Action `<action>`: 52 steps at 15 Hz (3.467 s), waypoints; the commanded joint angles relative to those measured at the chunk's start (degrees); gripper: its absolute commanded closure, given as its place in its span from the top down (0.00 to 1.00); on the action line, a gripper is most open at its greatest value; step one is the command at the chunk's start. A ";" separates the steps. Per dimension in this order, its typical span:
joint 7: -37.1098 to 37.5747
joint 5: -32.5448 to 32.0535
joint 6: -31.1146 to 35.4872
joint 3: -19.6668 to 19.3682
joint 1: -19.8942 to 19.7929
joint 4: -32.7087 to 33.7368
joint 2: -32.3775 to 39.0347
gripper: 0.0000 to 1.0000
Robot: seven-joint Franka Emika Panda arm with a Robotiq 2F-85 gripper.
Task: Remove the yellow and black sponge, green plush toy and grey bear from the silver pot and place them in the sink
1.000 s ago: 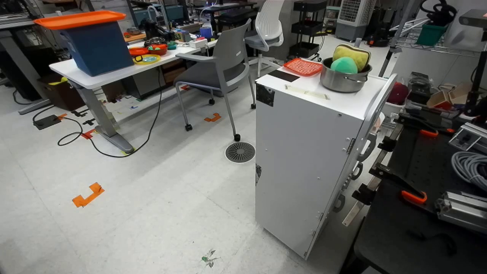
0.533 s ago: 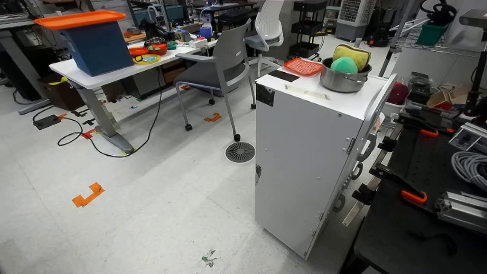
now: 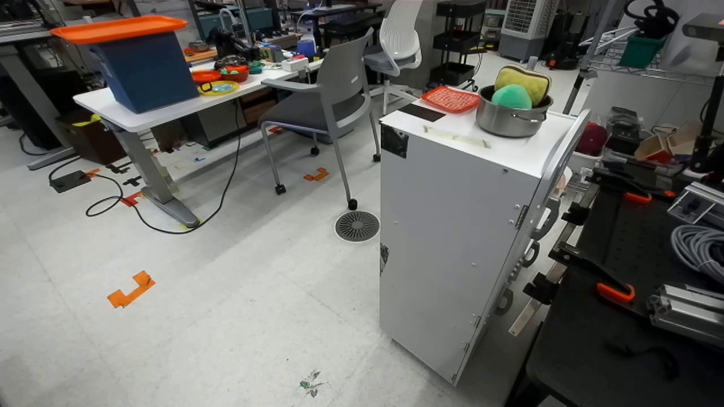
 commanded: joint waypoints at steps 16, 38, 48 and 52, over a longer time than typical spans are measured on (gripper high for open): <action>0.82 11.84 8.07 0.40 0.18 -6.28 0.49 1.00; -3.26 14.02 8.32 4.66 3.23 -3.88 8.15 1.00; 11.32 3.63 8.60 4.14 1.59 -5.39 9.54 1.00; 14.70 6.05 9.02 3.65 0.66 -4.84 11.38 1.00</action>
